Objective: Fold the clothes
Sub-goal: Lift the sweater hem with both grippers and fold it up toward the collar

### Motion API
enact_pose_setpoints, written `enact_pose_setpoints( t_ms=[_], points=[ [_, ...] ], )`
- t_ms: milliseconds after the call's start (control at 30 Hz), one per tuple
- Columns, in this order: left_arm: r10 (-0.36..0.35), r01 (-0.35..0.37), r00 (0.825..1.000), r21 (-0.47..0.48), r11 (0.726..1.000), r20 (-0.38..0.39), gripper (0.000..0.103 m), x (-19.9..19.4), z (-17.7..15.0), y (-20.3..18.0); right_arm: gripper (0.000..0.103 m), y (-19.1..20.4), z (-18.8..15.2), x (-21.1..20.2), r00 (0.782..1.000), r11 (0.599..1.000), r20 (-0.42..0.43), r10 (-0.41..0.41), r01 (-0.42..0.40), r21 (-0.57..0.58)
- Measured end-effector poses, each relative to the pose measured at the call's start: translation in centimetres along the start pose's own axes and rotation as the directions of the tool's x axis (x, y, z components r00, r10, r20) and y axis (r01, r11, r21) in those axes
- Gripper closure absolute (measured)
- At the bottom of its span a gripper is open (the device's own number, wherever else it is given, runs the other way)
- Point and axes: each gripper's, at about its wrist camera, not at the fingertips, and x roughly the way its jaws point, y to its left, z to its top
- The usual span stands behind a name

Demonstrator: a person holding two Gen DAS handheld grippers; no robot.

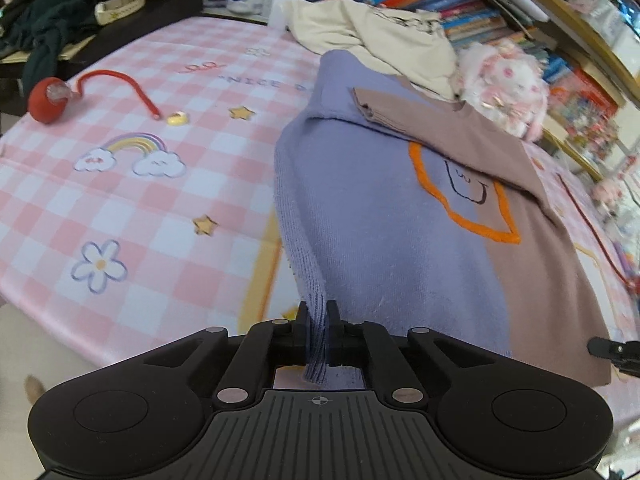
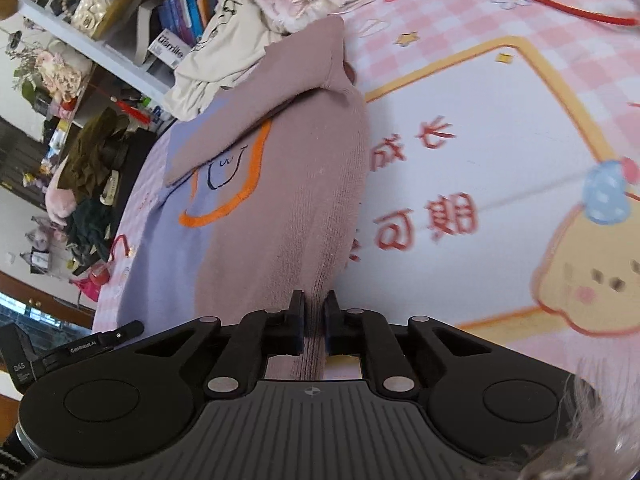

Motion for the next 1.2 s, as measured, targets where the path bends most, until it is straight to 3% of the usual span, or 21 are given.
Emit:
enact_pose_setpoints(
  t_ms=[233, 433, 667, 833, 1200],
  points=[
    [-0.051, 0.052, 0.998, 0.047, 0.998, -0.030, 0.098, -0.6, -1.9, -2.1, 0.094, -1.4, -1.9, -2.7, 0.998, 0.998, 0.022, -0.056, 0.056, 0.008],
    [-0.010, 0.014, 0.999, 0.116, 0.993, -0.030, 0.094, -1.0, -3.2, -4.0, 0.091, -2.3, -2.8, -4.0, 0.996, 0.996, 0.010, -0.088, 0.088, -0.005],
    [0.004, -0.003, 1.000, 0.052, 0.999, -0.018, 0.093, -1.2, -3.4, -4.0, 0.090, -3.1, -3.3, -4.7, 0.998, 0.998, 0.008, -0.067, 0.067, 0.003],
    [0.024, -0.023, 0.999, 0.043, 0.999, -0.033, 0.098, -1.2, -3.3, -4.4, 0.095, -3.1, -3.6, -4.9, 0.997, 0.997, 0.010, -0.071, 0.071, -0.017],
    [-0.096, 0.089, 0.994, -0.120, 0.989, -0.055, 0.099, -4.8, -5.4, -2.6, 0.096, -4.3, -4.4, -8.2, 0.999, 1.000, -0.034, -0.012, 0.012, -0.007]
  ],
)
